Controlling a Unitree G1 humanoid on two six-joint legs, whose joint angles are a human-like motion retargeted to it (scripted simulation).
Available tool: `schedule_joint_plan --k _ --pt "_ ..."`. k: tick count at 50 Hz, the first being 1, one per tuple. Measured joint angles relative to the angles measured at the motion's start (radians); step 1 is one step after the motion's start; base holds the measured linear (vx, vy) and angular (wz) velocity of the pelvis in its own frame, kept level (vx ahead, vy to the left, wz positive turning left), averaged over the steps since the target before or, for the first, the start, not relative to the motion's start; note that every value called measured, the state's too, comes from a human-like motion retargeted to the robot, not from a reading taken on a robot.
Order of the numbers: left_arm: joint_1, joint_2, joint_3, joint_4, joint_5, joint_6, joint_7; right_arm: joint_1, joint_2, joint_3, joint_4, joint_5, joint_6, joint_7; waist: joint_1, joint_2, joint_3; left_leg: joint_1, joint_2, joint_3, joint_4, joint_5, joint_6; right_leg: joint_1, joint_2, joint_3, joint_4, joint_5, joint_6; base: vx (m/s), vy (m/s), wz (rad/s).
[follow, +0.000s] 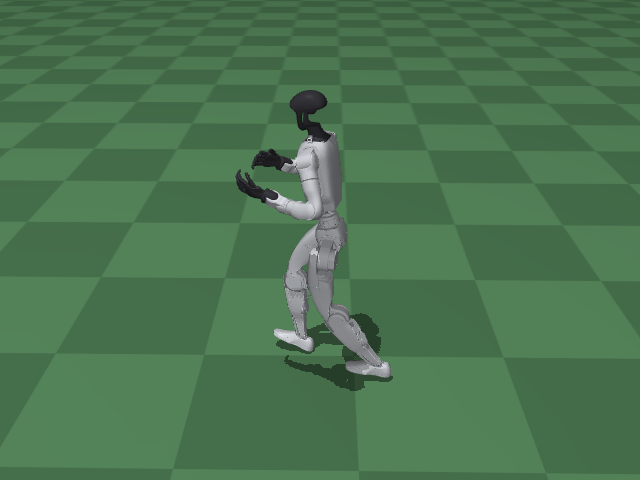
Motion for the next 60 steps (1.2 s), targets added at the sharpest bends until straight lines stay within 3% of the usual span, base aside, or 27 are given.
schedule_joint_plan --k 3,5,8,11,12,13,14,15,17,18,20,22,23,25,27,29,31,33,35,37,41,49,60 --pt "-0.227 0.046 -0.067 0.04 0.001 0.007 -0.022 0.168 -0.092 0.047 0.185 0.02 0.061 0.084 -0.063 0.031 -0.022 -0.017 0.043 -0.011 0.23 -0.032 -0.024 0.014 0.023 0.012 0.164 -0.001 -0.038 0.41 -0.03 1.05" --pt "-0.406 0.131 -0.15 0.114 -0.019 0.031 -0.069 0.261 -0.21 0.063 0.339 0.038 0.099 0.174 -0.086 0.09 -0.005 -0.098 0.142 -0.004 0.571 0.022 -0.072 0.055 0.049 -0.028 0.272 -0.041 -0.091 0.34 -0.08 1.29" --pt "-0.758 0.377 -0.357 0.334 0.002 0.105 -0.188 0.286 -0.44 0.08 0.577 0.02 0.176 0.365 -0.061 0.142 0.053 -0.527 0.265 -0.049 1.292 0.321 -0.091 0.074 0.067 -0.078 0.369 -0.1 -0.183 0.22 -0.17 1.04" --pt "-1.111 0.644 -0.668 0.596 0.088 0.194 -0.338 0.226 -0.64 0.14 0.78 -0.029 0.263 0.549 -0.053 0.02 0.152 -1.185 0.163 -0.034 1.842 0.532 -0.073 0.137 -0.103 -0.047 0.477 -0.167 -0.197 0.15 -0.19 1.23" --pt "-1.188 0.701 -0.755 0.662 0.106 0.208 -0.367 0.209 -0.677 0.164 0.819 -0.04 0.283 0.582 -0.047 -0.049 0.232 -1.37 0.157 0.004 1.945 0.551 -0.063 0.219 -0.191 -0.048 0.505 -0.183 -0.175 0.17 -0.18 0.75" --pt "-1.236 0.733 -0.815 0.715 0.104 0.205 -0.375 0.197 -0.681 0.187 0.836 -0.042 0.295 0.597 -0.025 -0.146 0.379 -1.463 0.192 0.057 1.985 0.522 -0.049 0.375 -0.305 -0.062 0.517 -0.189 -0.134 0.25 -0.16 0.01" --pt "-1.194 0.738 -0.817 0.742 0.077 0.187 -0.351 0.22 -0.652 0.222 0.827 -0.031 0.298 0.594 0.014 -0.269 0.486 -1.494 0.261 0.144 1.98 0.445 -0.03 0.532 -0.421 -0.033 0.513 -0.201 -0.06 0.35 -0.13 -0.86" --pt "-1.106 0.728 -0.791 0.756 0.038 0.162 -0.313 0.259 -0.606 0.263 0.805 -0.014 0.296 0.582 0.063 -0.405 0.573 -1.494 0.346 0.248 1.953 0.346 -0.008 0.688 -0.538 0.019 0.5 -0.217 0.03 0.43 -0.06 -1.72" --pt "-0.625 0.464 -0.346 0.674 -0.134 0.03 -0.138 0.414 -0.565 0.24 0.686 0.06 0.242 0.474 0.119 -0.522 0.573 -1.494 0.584 0.397 1.83 0.2 -0.019 0.835 -0.77 0.13 0.459 -0.24 0.139 0.42 -0.04 -2.58" --pt "-0.409 0.229 -0.093 0.573 -0.224 -0.06 -0.038 0.493 -0.544 0.161 0.595 0.101 0.2 0.397 0.119 -0.522 0.573 -1.494 0.705 0.412 1.772 0.155 -0.027 0.876 -0.822 0.166 0.439 -0.261 0.139 0.38 -0.07 -2.62" --pt "-0.146 -0.197 0.232 0.343 -0.341 -0.199 0.123 0.57 -0.429 0.005 0.378 0.116 0.112 0.251 0.107 -0.522 0.573 -1.494 0.859 0.435 1.72 0.091 -0.011 0.919 -0.87 0.215 0.437 -0.338 0.139 0.41 0.02 -2.08" --pt "-0.035 -0.384 0.372 0.14 -0.344 -0.216 0.207 0.544 -0.245 -0.06 0.198 0.057 0.082 0.159 0.105 -0.522 0.573 -1.494 0.81 0.408 1.741 0.135 0.002 0.885 -0.807 0.226 0.467 -0.399 0.102 0.46 0.13 -0.93" --pt "-0.027 -0.393 0.421 0.061 -0.332 -0.193 0.224 0.494 -0.121 -0.06 0.151 0.035 0.085 0.133 0.105 -0.522 0.573 -1.494 0.728 0.363 1.737 0.208 -0.009 0.842 -0.719 0.216 0.481 -0.41 0.053 0.42 0.06 0.12" --pt "-0.08 -0.407 0.434 -0.024 -0.333 -0.138 0.2 0.395 0.04 -0.105 0.146 0.031 0.094 0.085 0.084 -0.367 0.497 -1.47 0.527 0.229 1.664 0.401 -0.058 0.696 -0.477 0.17 0.475 -0.385 -0.041 0.36 0.05 0.46" --pt "-0.065 -0.429 0.402 -0.044 -0.357 -0.076 0.104 0.354 0.079 -0.08 0.189 0.088 0.099 0.044 0.071 -0.18 0.319 -1.234 0.393 0.156 1.493 0.525 -0.102 0.565 -0.268 0.141 0.396 -0.293 -0.082 0.36 0.17 -0.67" --pt "-0.046 -0.404 0.356 -0.051 -0.356 -0.027 0.02 0.329 0.097 -0.041 0.214 0.149 0.099 0.019 0.094 -0.042 0.212 -0.919 0.314 0.114 1.254 0.545 -0.116 0.515 -0.113 0.126 0.32 -0.203 -0.078 0.35 0.3 -1.43" --pt "-0.04 -0.355 0.302 -0.04 -0.333 0.011 -0.027 0.31 0.109 -0.012 0.231 0.177 0.096 0.01 0.108 0.039 0.148 -0.633 0.241 0.088 0.971 0.461 -0.106 0.507 -0.028 0.11 0.278 -0.145 -0.05 0.3 0.35 -0.99" --pt "-0.048 -0.299 0.242 -0.007 -0.313 0.054 -0.062 0.29 0.109 0.005 0.243 0.171 0.091 0.015 0.105 0.056 0.11 -0.416 0.161 0.084 0.693 0.335 -0.079 0.504 -0.025 0.092 0.271 -0.127 -0.014 0.25 0.32 -0.19" --pt "-0.065 -0.252 0.173 0.048 -0.291 0.102 -0.091 0.266 0.099 0.01 0.252 0.152 0.09 0.016 0.098 0.03 0.097 -0.285 0.08 0.084 0.481 0.214 -0.039 0.492 -0.075 0.077 0.293 -0.13 0.024 0.2 0.28 0.35" --pt "-0.068 -0.232 0.108 0.128 -0.278 0.14 -0.117 0.259 0.089 0.004 0.265 0.119 0.093 0.016 0.096 -0.005 0.094 -0.233 0.013 0.077 0.346 0.175 -0.017 0.463 -0.138 0.063 0.324 -0.109 0.055 0.14 0.23 0.54" --pt "-0.024 -0.23 0.027 0.34 -0.202 0.21 -0.154 0.274 0.077 -0.019 0.304 0.056 0.097 0.018 0.106 -0.042 0.075 -0.172 -0.052 0.044 0.142 0.244 -0.035 0.427 -0.228 0.016 0.287 -0.004 0.054 0.1 0.14 0.48" --pt "0.076 -0.242 -0.008 0.708 -0.05 0.313 -0.217 0.301 0.098 -0.076 0.38 -0.024 0.114 0.0 0.152 -0.082 0.047 -0.085 -0.08 -0.038 -0.066 0.33 -0.05 0.465 -0.25 -0.047 0.125 0.054 0.015 0.02 0.01 0.35" --pt "0.09 -0.246 0.04 0.757 -0.026 0.315 -0.249 0.32 0.154 -0.111 0.425 -0.03 0.13 -0.039 0.201 -0.134 0.042 -0.123 -0.085 -0.08 -0.033 0.337 -0.049 0.473 -0.272 -0.109 0.124 0.057 -0.009 -0.04 -0.04 0.32"
